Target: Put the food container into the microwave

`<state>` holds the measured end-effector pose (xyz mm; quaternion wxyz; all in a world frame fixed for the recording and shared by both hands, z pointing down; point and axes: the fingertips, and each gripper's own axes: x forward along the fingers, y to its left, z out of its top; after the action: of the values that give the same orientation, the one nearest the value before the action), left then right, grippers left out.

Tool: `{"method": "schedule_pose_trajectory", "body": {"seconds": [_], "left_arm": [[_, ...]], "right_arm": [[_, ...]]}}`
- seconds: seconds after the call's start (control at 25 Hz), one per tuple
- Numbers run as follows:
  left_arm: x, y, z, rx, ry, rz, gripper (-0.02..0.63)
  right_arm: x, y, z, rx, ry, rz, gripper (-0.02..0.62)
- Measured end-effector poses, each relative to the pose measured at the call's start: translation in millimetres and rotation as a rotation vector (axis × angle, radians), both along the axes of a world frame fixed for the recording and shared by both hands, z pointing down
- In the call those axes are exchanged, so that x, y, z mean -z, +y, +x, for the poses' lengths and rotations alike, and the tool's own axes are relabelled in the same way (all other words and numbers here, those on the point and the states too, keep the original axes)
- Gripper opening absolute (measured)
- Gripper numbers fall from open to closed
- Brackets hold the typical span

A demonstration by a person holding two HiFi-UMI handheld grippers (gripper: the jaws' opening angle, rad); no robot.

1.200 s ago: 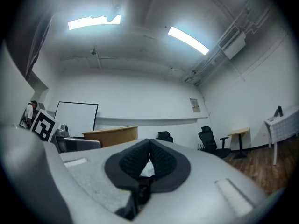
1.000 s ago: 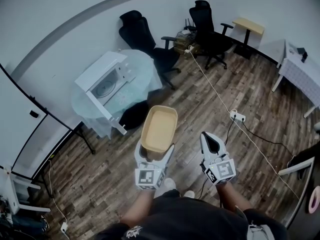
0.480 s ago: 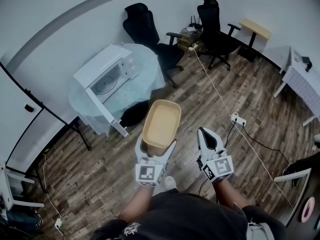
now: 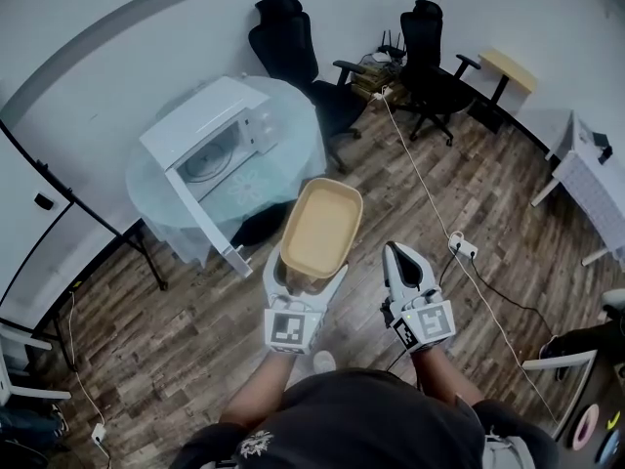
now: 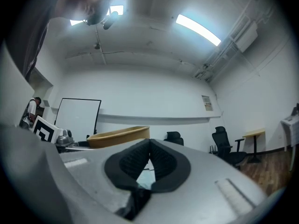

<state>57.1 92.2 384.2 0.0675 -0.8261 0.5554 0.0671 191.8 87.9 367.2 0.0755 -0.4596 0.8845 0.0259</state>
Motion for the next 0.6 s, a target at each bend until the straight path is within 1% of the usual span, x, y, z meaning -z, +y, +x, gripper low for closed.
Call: {"method": "schedule_pose_trajectory", "body": {"seconds": [0.12, 0.28, 0.44, 0.6], "left_arm": [[3.7, -6.2, -3.2, 0.011, -0.004, 0.006, 0.523], [8.6, -15.4, -5.0, 0.054, 0.022, 0.000, 0.523], [3.0, -32.0, -8.4, 0.097, -0.005, -0.014, 0.523], [10.6, -52.0, -15.0, 0.159, 0.005, -0.010, 0.523]], "right_arm": [[2.0, -7.6, -8.2, 0.013, 0.012, -0.001, 0.002], [5.7, -20.2, -14.1, 0.039, 0.012, 0.007, 0.002], [5.4, -42.9, -20.1, 0.087, 0.014, 0.025, 0.002], [7.9, -70.4, -26.7, 0.150, 0.016, 0.032, 0.002]]}}
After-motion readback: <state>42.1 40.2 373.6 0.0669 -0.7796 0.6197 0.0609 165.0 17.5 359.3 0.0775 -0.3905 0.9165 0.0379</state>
